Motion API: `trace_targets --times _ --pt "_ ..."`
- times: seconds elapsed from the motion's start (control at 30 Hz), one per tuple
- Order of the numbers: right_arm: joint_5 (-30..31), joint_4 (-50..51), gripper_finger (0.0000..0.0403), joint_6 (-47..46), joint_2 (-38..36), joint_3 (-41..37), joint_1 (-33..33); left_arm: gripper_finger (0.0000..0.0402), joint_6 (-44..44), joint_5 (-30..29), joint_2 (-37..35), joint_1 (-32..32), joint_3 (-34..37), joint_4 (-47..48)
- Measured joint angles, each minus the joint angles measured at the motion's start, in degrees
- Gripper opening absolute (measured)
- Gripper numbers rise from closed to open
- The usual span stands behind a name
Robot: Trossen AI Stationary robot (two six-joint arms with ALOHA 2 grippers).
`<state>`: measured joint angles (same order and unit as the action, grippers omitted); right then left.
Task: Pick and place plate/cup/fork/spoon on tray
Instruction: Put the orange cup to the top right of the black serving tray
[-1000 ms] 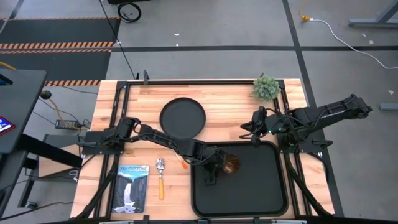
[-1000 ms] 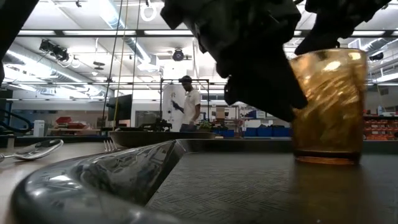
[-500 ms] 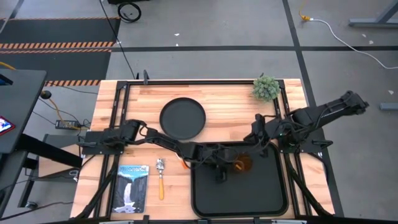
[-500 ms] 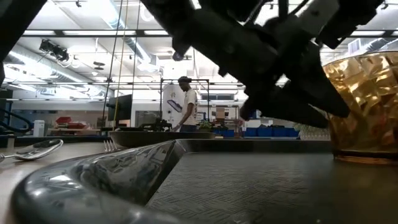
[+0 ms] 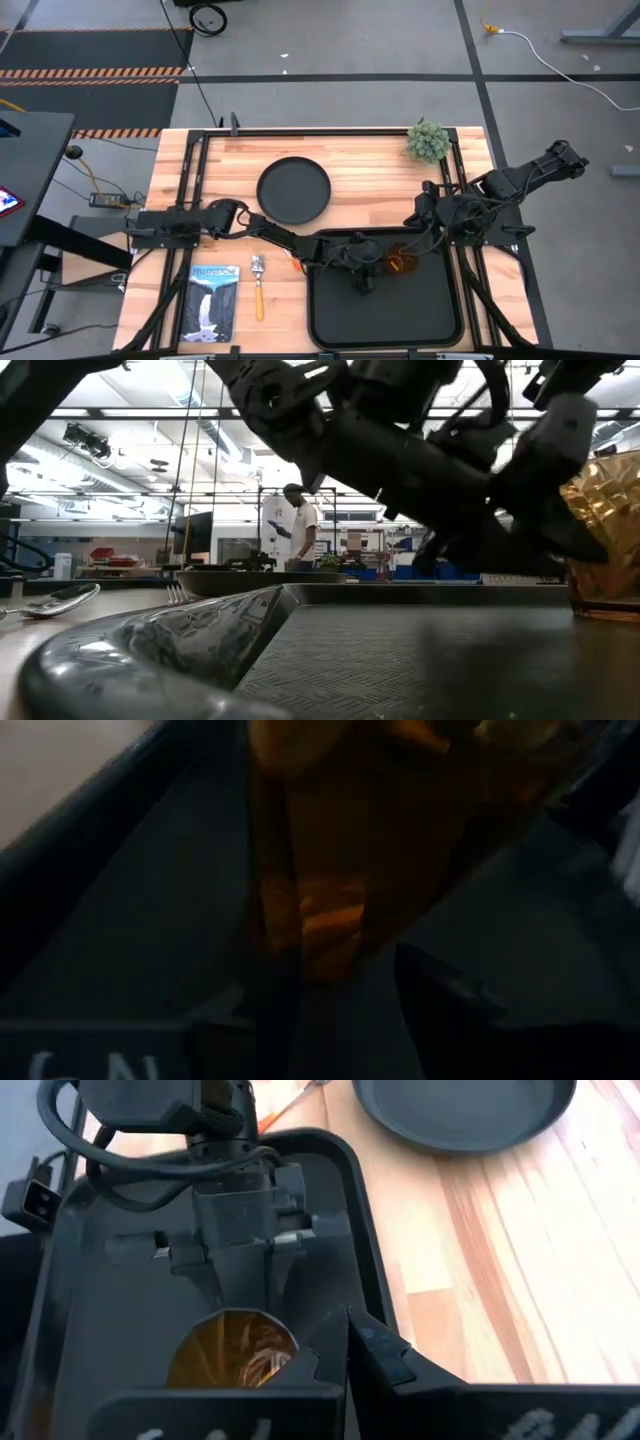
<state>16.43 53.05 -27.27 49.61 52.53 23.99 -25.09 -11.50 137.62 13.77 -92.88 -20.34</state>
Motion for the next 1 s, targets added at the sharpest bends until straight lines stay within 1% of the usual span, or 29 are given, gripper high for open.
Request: trace_targets --times 0.17,0.27,0.47,0.53,0.67,0.73,0.83,1.0 --pt "0.0 0.5 0.0009 0.0 0.0 0.0 0.0 0.0171 2.1 -1.6 3.2 0.3 -6.1 1.5" --pt "0.0 0.5 0.0009 0.0 0.0 0.0 0.0 0.0171 2.2 -1.8 5.8 0.4 -9.9 3.8" --pt "0.0 0.9 0.0009 0.0 0.0 0.0 0.0 0.0171 2.3 -1.8 11.1 0.0 -17.3 4.2" --pt "0.0 1.2 0.0009 0.0 0.0 0.0 0.0 0.0171 2.4 0.0 11.1 0.0 -18.4 6.9" --pt "0.0 1.2 0.0009 0.3 0.0 0.0 0.0 0.0171 2.8 6.8 10.8 -0.1 -19.9 9.9" --pt "0.5 1.2 0.0009 0.4 0.0 0.0 0.0 0.0171 2.8 9.7 10.8 0.2 -21.1 9.9" --pt "0.9 1.1 0.0009 0.4 0.0 0.0 0.0 0.0171 3.2 9.7 10.4 0.6 -21.4 9.0" --pt "1.6 1.0 0.0009 0.5 -0.1 0.0 0.0 0.0171 3.3 6.1 10.6 0.3 -21.3 9.0"
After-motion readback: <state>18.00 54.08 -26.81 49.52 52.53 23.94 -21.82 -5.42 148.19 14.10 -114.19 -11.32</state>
